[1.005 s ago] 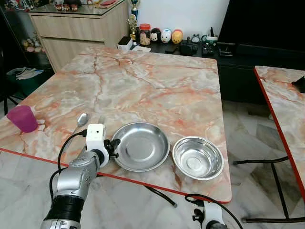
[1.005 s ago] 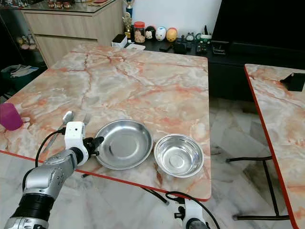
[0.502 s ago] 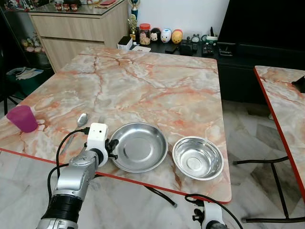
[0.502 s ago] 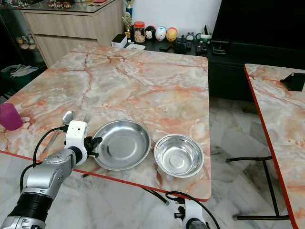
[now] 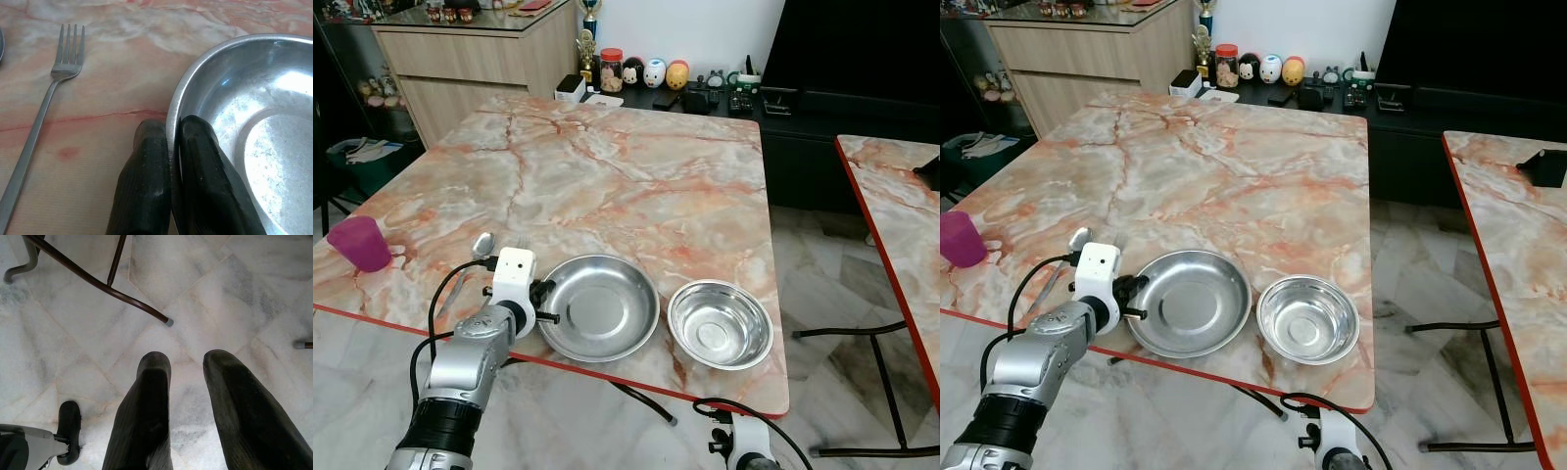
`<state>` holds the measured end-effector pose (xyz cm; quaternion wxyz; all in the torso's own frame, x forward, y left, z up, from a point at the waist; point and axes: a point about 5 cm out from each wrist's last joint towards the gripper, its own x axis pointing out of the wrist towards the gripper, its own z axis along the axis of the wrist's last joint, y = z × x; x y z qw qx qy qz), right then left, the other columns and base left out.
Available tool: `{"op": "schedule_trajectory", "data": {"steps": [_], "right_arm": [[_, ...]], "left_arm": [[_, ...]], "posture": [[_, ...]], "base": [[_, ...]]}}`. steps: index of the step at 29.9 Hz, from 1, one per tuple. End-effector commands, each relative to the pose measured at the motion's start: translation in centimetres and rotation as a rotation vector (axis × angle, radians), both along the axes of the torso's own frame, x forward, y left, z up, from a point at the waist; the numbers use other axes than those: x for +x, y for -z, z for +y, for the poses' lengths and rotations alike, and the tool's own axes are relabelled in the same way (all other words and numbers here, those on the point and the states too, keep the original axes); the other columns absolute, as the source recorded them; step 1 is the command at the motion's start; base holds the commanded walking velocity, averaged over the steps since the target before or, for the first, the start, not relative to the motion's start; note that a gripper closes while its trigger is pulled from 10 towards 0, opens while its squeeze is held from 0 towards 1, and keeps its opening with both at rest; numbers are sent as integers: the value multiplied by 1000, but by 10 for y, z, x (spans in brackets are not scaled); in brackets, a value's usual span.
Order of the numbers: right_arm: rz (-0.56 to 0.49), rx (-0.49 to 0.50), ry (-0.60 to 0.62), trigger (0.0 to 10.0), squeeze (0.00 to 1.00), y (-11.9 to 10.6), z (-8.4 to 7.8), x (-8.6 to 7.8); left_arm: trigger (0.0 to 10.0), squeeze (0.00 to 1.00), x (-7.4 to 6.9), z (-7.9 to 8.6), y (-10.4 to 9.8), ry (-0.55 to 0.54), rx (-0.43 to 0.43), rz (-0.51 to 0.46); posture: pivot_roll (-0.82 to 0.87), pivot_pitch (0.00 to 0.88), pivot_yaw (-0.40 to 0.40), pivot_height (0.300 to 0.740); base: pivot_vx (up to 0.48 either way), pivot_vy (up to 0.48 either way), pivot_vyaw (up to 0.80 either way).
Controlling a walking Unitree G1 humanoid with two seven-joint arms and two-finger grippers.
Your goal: Setting the table
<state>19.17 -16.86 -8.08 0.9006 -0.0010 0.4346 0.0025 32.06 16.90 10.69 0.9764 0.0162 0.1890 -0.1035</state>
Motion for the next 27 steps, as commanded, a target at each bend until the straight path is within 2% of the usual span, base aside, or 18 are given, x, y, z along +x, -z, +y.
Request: {"op": "schedule_trajectory", "data": {"steps": [1, 7, 11, 19, 20, 21, 22, 25, 26, 27], "right_arm": [[-4, 0, 2, 10000, 0, -1, 0, 2], [-5, 0, 1, 10000, 0, -1, 0, 2], [-6, 0, 2, 10000, 0, -1, 0, 2], [-8, -1, 2, 10000, 0, -1, -1, 3], [-8, -1, 1, 10000, 0, -1, -1, 2], [-8, -1, 0, 10000, 0, -1, -1, 2], [-8, -1, -2, 10000, 0, -1, -1, 2], [-8, -1, -3, 10000, 0, -1, -1, 2], [-8, -2, -3, 10000, 0, -1, -1, 2], [-8, -2, -3, 10000, 0, -1, -1, 2]], "left_arm": [[0, 0, -2, 2, 0, 1, 31, -6], [0, 0, -2, 2, 0, -15, 20, -22], [0, 0, -1, 11, -7, -100, 3, -88], [0, 0, -3, 19, -21, -194, -107, -199], [510, 0, -3, 17, -25, -197, -161, -230], [2392, 0, -3, 15, -27, -191, -185, -243], [10000, 0, -2, 12, -30, -174, -212, -262], [10000, 0, -2, 7, -32, -163, -261, -277], [10000, 0, -2, 5, -34, -165, -304, -290], [10000, 0, -2, 5, -34, -165, -304, -290]], "posture": [[103, 0, -24, 740], [105, 0, -26, 740], [103, 0, -25, 740], [102, 0, -25, 740], [102, 0, -26, 740], [102, 0, -27, 740], [101, 0, -27, 740], [99, 0, -27, 740], [96, 0, -26, 740], [96, 0, -26, 740]], "base": [[0, 0, 0], [0, 0, 0], [0, 0, 0], [0, 0, 0], [0, 0, 0], [0, 0, 0], [0, 0, 0], [0, 0, 0], [0, 0, 0], [0, 0, 0]]}}
